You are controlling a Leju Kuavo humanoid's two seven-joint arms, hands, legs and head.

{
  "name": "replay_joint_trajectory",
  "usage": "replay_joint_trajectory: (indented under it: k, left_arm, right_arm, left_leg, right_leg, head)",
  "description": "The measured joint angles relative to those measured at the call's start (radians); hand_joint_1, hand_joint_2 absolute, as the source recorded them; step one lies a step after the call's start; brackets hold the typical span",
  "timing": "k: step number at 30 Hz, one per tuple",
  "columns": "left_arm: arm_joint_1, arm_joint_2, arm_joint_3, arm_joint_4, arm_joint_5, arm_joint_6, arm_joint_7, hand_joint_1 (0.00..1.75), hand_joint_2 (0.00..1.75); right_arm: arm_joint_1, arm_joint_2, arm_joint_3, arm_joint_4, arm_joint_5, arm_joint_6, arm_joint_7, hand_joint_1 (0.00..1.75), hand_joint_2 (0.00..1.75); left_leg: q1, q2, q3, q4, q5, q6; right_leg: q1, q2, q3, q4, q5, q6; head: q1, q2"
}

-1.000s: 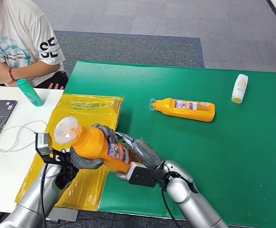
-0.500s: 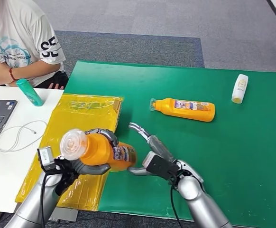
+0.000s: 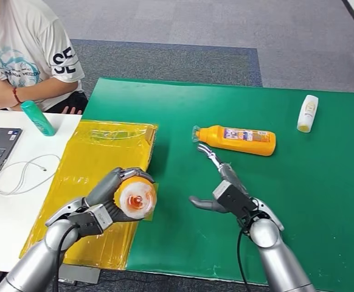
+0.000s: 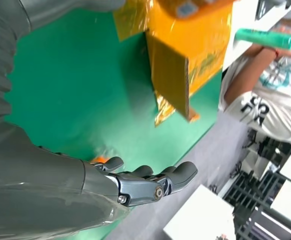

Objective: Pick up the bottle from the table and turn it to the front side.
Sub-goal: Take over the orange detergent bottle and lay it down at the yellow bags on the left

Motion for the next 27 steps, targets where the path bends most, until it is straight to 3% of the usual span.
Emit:
replay_joint_trajectory:
  k: [7,9,14,18,22,27]
  left_arm:
    - [-0.092,0.133,-0.049,0.003,0.039,-0.049,0.087,1.75,1.75]
    - [-0.138,0.181,-0.07,0.015,0.127,-0.13,0.087,1.75,1.75]
    - [-0.32,0.353,-0.166,0.066,0.401,-0.408,0.067,1.75,1.75]
    - [-0.462,0.468,-0.247,0.101,0.61,-0.535,0.104,1.75,1.75]
    - [-0.549,0.547,-0.339,0.113,0.729,-0.58,0.143,1.75,1.75]
    - [-0.637,0.608,-0.457,0.136,0.79,-0.591,0.205,1.75,1.75]
  right_arm:
    - [-0.006,-0.01,-0.039,0.001,-0.008,0.019,-0.028,0.0,1.75]
    - [-0.018,-0.009,-0.039,0.011,-0.008,0.027,-0.036,0.0,1.75]
    - [-0.085,0.0,-0.022,0.08,-0.016,0.037,-0.051,0.0,1.75]
    - [-0.128,0.01,0.007,0.129,-0.037,0.043,-0.055,0.0,1.75]
    - [-0.156,0.02,0.04,0.158,-0.052,0.046,-0.054,0.0,1.75]
    - [-0.178,0.028,0.07,0.183,-0.065,0.045,-0.053,0.0,1.75]
  left_leg:
    - [0.0,0.0,0.0,0.0,0.001,-0.001]
    - [0.001,0.0,0.0,0.0,0.001,-0.001]
    - [0.002,0.001,-0.001,0.0,0.003,-0.004]
    - [0.003,0.001,-0.001,0.0,0.005,-0.005]
    - [0.003,0.001,-0.001,0.0,0.005,-0.006]
    - [0.003,0.001,-0.002,0.0,0.005,-0.006]
  right_leg:
    - [0.0,0.0,0.0,0.0,0.0,0.0]
    - [0.001,0.0,-0.001,0.001,0.001,-0.001]
    - [0.002,0.001,-0.002,0.002,0.003,-0.004]
    - [0.003,0.001,-0.003,0.003,0.004,-0.006]
    - [0.003,0.001,-0.004,0.003,0.004,-0.006]
    - [0.003,0.001,-0.004,0.003,0.004,-0.006]
  head:
    - [0.0,0.0]
    - [0.0,0.0]
    - [0.0,0.0]
    - [0.0,0.0]
    - [0.0,0.0]
    - [0.0,0.0]
